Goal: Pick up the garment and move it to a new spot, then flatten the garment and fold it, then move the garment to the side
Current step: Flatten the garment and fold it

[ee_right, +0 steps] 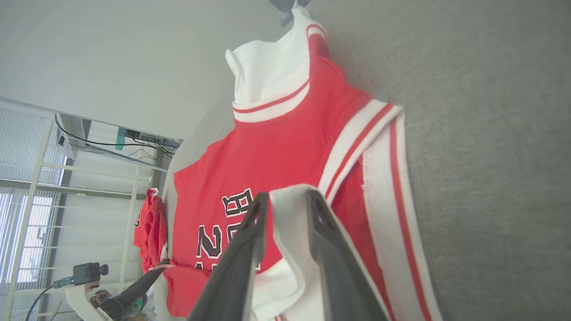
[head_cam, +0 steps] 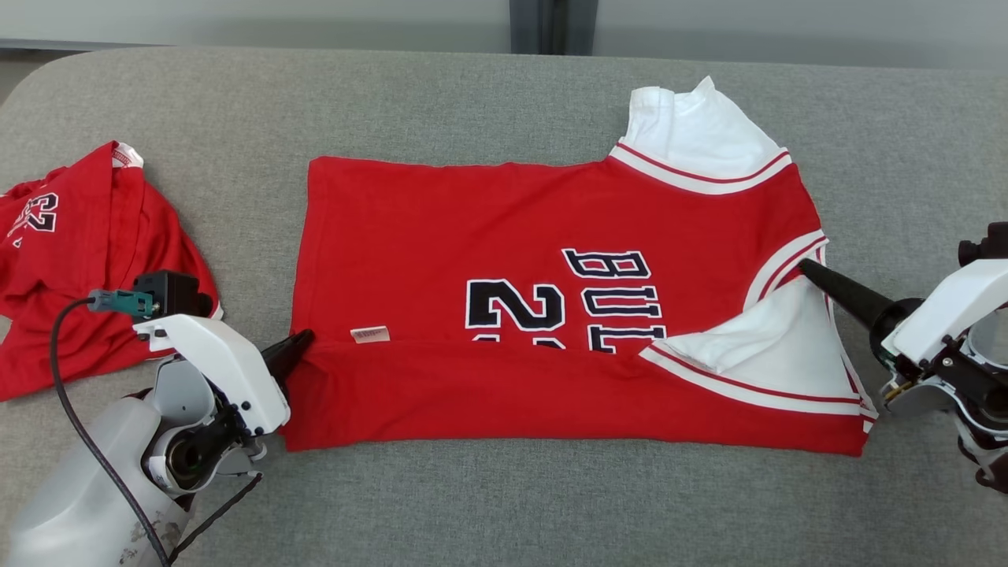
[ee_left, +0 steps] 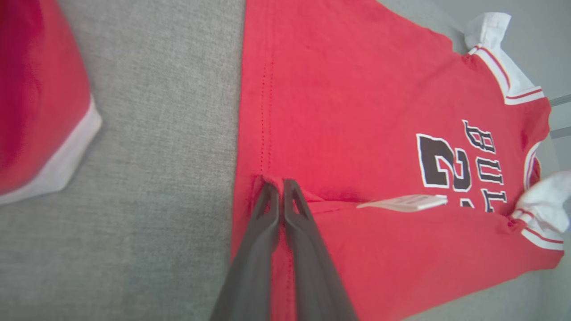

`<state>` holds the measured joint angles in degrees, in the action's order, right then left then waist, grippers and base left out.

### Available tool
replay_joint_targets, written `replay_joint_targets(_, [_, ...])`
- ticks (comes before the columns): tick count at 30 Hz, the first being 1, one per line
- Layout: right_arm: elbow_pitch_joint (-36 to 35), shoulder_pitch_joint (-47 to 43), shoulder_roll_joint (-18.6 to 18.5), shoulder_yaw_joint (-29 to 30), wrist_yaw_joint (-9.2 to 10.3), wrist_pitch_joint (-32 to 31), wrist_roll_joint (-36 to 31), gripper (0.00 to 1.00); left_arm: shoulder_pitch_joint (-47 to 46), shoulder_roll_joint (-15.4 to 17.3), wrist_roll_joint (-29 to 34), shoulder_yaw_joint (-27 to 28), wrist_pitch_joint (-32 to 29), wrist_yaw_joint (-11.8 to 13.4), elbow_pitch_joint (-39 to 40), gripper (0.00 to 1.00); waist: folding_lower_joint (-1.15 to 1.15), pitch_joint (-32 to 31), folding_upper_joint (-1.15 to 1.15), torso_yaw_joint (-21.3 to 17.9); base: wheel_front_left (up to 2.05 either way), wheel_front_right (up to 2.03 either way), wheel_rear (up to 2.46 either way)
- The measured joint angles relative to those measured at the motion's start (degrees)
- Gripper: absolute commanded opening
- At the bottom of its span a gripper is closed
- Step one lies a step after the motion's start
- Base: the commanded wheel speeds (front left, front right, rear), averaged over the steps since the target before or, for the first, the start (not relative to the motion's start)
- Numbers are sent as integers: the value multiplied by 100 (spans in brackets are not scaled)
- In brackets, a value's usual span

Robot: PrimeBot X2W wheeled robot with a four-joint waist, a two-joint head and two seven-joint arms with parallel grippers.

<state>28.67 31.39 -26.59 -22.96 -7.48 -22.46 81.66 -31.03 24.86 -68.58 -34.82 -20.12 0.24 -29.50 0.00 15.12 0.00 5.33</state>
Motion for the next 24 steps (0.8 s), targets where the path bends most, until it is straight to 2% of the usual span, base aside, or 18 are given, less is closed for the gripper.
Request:
replay_joint_targets(1, [23, 5, 43, 54, 0, -1, 108, 100, -4, -11, 0, -9, -2, -9, -34, 88, 0, 1, 0, 7, 0, 0, 0])
replay_joint_targets(2, [31, 5, 84, 73, 1, -37, 181, 100, -12, -18, 0, -16, -3, -19, -63, 100, 0, 1, 0, 14, 0, 0, 0])
replay_joint_targets(9, [114, 5, 74, 98, 1, 110, 136, 100, -112, -36, 71, 47, 231, 11, -298, 100, 0, -83, 0, 18, 0, 0, 0])
replay_joint_targets(15, [-166, -43, 58, 250, 1, 634, 68, 100, -126, 22, 292, 114, 786, -26, -355, 100, 0, -335, 0, 3, 0, 0, 0])
replay_joint_targets(18, [-701, -213, -103, 211, 1, 1215, -318, 100, -192, 40, 538, 212, 1466, -129, -266, 100, 0, -493, 0, 6, 0, 0, 0])
replay_joint_targets(19, [-1001, -374, -203, 196, 0, 1728, -592, 100, -204, -30, 573, 293, 1886, -237, -175, 100, 0, -601, 0, 4, 0, 0, 0])
replay_joint_targets(20, [-1093, -462, -244, 166, 1, 1991, -766, 100, -195, -63, 644, 289, 2089, -277, -135, 100, 0, -653, 0, 1, 0, 0, 0])
replay_joint_targets(24, [-1163, -759, -402, 12, 0, 3165, -1653, 100, -94, -53, 1241, 193, 2998, -214, -110, 100, 0, -848, 0, -19, 0, 0, 0])
